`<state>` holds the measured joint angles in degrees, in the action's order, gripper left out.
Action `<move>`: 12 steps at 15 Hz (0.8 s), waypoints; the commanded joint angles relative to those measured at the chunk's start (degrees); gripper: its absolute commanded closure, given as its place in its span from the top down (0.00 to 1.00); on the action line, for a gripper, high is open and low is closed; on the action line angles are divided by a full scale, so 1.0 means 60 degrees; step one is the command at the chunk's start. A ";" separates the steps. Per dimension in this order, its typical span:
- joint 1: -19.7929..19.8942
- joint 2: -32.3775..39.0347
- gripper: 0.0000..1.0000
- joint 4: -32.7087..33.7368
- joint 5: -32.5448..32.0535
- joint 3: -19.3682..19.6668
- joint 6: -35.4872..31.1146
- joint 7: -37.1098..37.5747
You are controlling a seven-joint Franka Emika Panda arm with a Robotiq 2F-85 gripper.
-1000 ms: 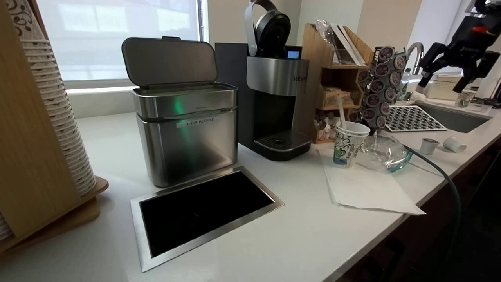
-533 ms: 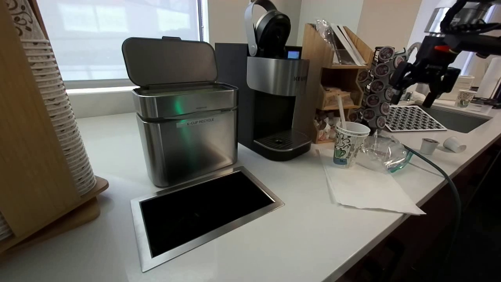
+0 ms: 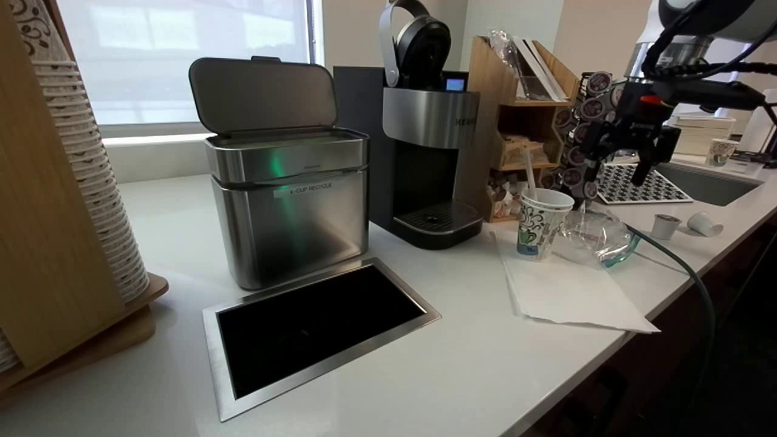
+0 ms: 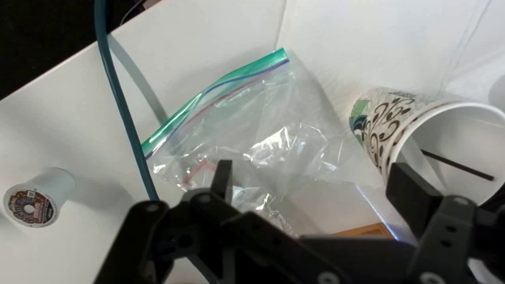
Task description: Remove the white container from the coffee making machine, put it on the countertop, pick up the paper cups and put them on the coffee making machine
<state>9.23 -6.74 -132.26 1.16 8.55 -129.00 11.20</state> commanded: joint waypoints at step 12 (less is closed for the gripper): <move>-0.0236 0.0993 1.00 0.0380 0.1533 -0.0110 -0.0437 -0.1164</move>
<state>8.11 -2.48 -130.57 6.96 7.81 -129.47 6.19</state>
